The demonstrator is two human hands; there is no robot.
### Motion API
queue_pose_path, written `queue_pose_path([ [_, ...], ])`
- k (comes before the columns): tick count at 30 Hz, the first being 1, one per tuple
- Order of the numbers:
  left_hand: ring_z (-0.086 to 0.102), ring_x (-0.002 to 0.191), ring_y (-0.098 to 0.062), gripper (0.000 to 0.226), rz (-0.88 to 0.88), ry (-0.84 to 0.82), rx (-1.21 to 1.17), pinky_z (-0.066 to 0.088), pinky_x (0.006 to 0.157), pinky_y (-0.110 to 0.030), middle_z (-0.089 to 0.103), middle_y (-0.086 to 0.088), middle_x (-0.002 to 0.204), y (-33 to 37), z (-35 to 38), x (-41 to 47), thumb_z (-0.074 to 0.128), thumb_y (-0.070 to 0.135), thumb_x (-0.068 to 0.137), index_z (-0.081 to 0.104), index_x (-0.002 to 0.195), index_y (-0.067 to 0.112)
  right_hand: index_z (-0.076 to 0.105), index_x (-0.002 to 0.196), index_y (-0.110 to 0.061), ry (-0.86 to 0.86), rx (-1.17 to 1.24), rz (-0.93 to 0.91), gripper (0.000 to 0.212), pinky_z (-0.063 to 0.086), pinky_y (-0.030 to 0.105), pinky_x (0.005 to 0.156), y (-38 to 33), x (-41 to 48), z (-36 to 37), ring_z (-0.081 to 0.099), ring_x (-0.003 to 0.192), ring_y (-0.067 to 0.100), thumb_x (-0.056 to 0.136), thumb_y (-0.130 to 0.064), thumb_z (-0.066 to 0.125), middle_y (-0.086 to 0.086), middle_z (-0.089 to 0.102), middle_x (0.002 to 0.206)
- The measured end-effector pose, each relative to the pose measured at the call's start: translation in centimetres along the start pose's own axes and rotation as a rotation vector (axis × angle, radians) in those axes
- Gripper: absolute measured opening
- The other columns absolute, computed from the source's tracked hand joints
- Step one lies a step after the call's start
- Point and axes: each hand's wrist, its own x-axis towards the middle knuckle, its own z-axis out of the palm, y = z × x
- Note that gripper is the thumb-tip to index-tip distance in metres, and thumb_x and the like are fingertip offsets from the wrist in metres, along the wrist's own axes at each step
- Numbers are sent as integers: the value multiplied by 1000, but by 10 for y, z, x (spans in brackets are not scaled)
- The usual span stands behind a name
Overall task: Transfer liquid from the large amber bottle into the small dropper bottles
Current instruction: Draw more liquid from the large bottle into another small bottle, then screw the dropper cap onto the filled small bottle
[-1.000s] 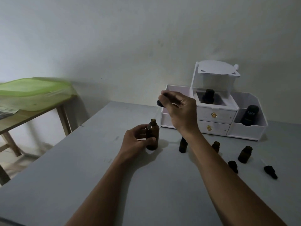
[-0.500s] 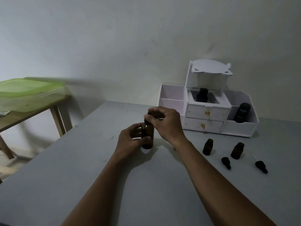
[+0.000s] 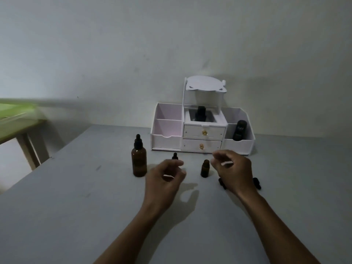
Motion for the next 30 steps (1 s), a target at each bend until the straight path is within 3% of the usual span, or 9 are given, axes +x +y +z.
queue_pose_path([
  [4,60,102,0,43,-113,-137,45,51,73,-10,63,10,120,2,46,11,74,21,87,60,128,28,69,115,-17,-110,-173,179,32,50,20,82,22,-11,-17,61,93,8,84,-16,77,1,70,114],
  [8,48,116,-4,62,-162,-137,67,44,90,-17,53,2,142,-11,78,26,75,18,86,49,141,22,68,118,-16,-190,-262,216,38,47,19,81,25,-16,-13,59,93,9,82,-23,79,3,68,116],
  [12,50,114,-6,65,-138,-142,82,45,94,-21,55,-3,140,-17,88,40,77,16,83,49,142,17,71,113,-13,-231,-353,221,33,53,23,88,26,-14,-8,65,99,16,82,-21,78,6,70,112],
  [15,55,107,-9,65,-162,-158,103,47,89,-21,61,-5,133,-21,92,48,79,17,81,52,140,17,72,110,-14,-167,-345,204,28,53,23,87,24,-9,-10,67,96,16,82,-16,78,3,72,109],
  [19,61,107,-12,59,-212,-174,77,45,87,-19,65,-4,129,-22,93,51,79,15,81,57,136,17,73,100,-12,38,-104,113,25,57,23,79,13,9,-17,68,84,13,77,-3,80,3,73,98],
  [24,62,113,-10,44,-214,-188,72,44,96,-20,68,1,125,-23,90,49,75,11,85,64,127,17,69,91,-20,-11,136,81,22,57,14,65,3,39,-11,69,78,8,76,-10,82,-7,70,85],
  [27,63,110,-9,43,-199,-175,81,43,96,-20,69,1,125,-24,89,49,75,12,85,65,127,17,71,91,-23,-4,229,69,20,55,11,69,9,40,0,68,79,0,76,-16,84,-14,71,85],
  [30,62,103,-4,39,-187,-158,64,43,93,-18,70,2,122,-24,90,48,74,13,86,67,124,17,74,98,-19,7,307,68,20,60,23,77,16,33,8,70,85,2,80,-21,81,-7,74,92],
])
